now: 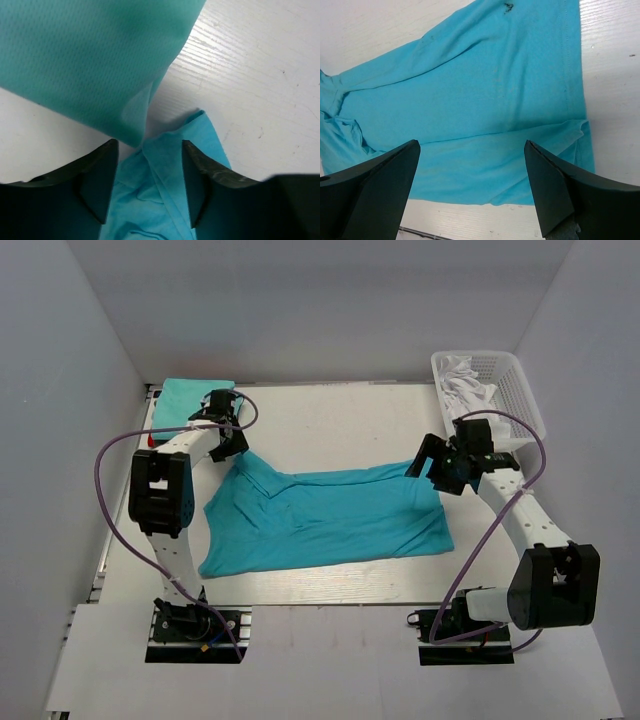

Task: Fold and stack the t-shirts
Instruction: Grap the side of the flattened tshirt furthest away from the robot with both arms

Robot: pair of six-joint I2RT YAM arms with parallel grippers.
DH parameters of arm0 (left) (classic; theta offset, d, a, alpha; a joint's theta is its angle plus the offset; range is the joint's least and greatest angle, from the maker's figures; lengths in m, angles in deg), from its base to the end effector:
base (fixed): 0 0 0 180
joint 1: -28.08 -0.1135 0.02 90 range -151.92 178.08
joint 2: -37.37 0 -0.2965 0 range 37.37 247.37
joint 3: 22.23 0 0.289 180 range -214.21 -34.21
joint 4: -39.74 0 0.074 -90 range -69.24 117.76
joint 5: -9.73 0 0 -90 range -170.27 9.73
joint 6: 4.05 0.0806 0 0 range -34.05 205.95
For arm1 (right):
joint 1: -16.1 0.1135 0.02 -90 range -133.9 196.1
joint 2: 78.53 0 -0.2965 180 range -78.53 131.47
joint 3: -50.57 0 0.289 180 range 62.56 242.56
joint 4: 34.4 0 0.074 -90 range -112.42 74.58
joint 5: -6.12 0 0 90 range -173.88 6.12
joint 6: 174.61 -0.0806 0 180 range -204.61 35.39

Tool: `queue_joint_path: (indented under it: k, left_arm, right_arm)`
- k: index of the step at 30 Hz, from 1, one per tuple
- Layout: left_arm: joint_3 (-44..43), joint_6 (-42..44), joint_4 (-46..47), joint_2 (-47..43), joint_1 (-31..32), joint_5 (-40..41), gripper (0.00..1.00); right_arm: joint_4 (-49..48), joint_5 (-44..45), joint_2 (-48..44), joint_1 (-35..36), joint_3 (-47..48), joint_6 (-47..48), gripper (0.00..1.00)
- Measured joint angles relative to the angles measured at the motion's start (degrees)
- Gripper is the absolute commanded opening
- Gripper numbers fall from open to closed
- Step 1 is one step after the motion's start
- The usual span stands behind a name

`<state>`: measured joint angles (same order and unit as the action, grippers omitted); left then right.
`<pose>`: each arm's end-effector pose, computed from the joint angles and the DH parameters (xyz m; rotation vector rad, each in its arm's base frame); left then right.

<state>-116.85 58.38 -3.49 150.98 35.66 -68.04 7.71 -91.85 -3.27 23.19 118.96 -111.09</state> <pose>0.4813 -0.0468 0.1560 -0.5223 2.5644 0.0718 0.3285 0.0521 0.2496 0.3512 2.4365 0.4300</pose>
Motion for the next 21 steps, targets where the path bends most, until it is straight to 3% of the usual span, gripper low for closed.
queue_joint_path:
  k: [8, 9, 12, 13, 15, 21]
  left_arm:
    - [-0.04, 0.79, 1.79, 3.04, 0.00, -2.10, 0.54]
    - [-0.04, 0.90, 1.90, 3.37, 0.00, -2.21, 0.51]
    - [-0.02, 0.96, 2.38, 3.37, 0.00, -2.60, 0.32]
    - [0.00, 0.96, 2.38, 3.37, 0.00, -2.78, 0.22]
    - [0.00, 0.87, 2.47, 3.37, 0.00, -2.89, 0.14]
    - [-0.44, 0.72, 1.03, 3.37, 0.00, -2.51, 0.07]
  right_arm:
    - [1.33, 1.77, 0.22, 0.00, 0.81, 0.46, 0.90]
    - [1.51, 2.05, 0.22, -0.04, 1.03, 0.61, 0.90]
    - [1.70, 2.91, 0.22, -0.24, 1.18, 1.01, 0.90]
    - [1.88, 3.19, 0.22, -0.31, 1.18, 1.09, 0.90]
    - [2.21, 3.52, 0.22, -0.35, 1.18, 1.25, 0.90]
    - [2.82, 3.76, 0.22, -0.39, 1.18, 1.36, 0.90]
